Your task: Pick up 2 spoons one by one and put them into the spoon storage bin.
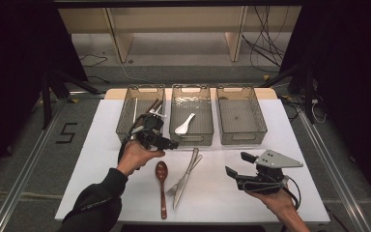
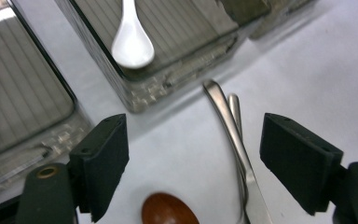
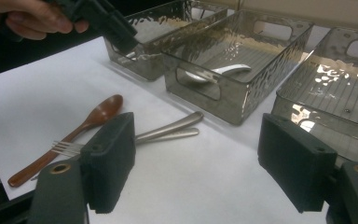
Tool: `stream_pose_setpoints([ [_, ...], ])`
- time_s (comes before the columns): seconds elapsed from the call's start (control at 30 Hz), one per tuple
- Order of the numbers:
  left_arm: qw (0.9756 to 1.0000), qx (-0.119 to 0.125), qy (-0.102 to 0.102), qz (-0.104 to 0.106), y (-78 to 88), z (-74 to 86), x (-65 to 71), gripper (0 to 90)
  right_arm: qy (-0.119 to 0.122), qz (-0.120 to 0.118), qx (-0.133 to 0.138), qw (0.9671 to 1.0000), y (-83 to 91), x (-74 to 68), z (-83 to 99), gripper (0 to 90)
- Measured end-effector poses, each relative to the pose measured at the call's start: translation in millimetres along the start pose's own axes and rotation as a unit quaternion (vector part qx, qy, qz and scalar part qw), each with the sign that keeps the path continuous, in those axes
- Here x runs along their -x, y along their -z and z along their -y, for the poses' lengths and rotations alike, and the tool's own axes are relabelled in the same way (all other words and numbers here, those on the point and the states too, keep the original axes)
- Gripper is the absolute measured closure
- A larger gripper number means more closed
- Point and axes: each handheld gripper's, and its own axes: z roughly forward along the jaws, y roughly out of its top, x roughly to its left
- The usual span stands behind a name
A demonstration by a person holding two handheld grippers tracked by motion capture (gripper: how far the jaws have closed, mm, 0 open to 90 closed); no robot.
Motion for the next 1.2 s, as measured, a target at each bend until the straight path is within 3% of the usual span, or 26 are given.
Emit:
stream_pose_setpoints([
  [0.2,0.9999,-0.009,-0.007,-0.002,1.5,17.2,6.8,21.5,-0.003,0.0,0.003,1.0,0.7,1.0,0.0,28.5],
  [0.57,0.9994,-0.03,0.005,-0.017,0.0,44.5,6.3,20.3,-0.002,0.001,0.003,1.0,0.7,-0.2,-0.5,28.5],
  [0.8,0.9979,-0.055,0.003,-0.033,-5.4,55.0,7.4,19.8,-0.001,0.001,0.002,1.0,0.8,-0.2,-0.2,28.5],
  [1.2,0.9956,-0.077,0.008,-0.053,-11.3,66.5,0.4,19.7,0.001,0.0,0.004,1.0,0.9,-0.5,-0.4,28.5],
])
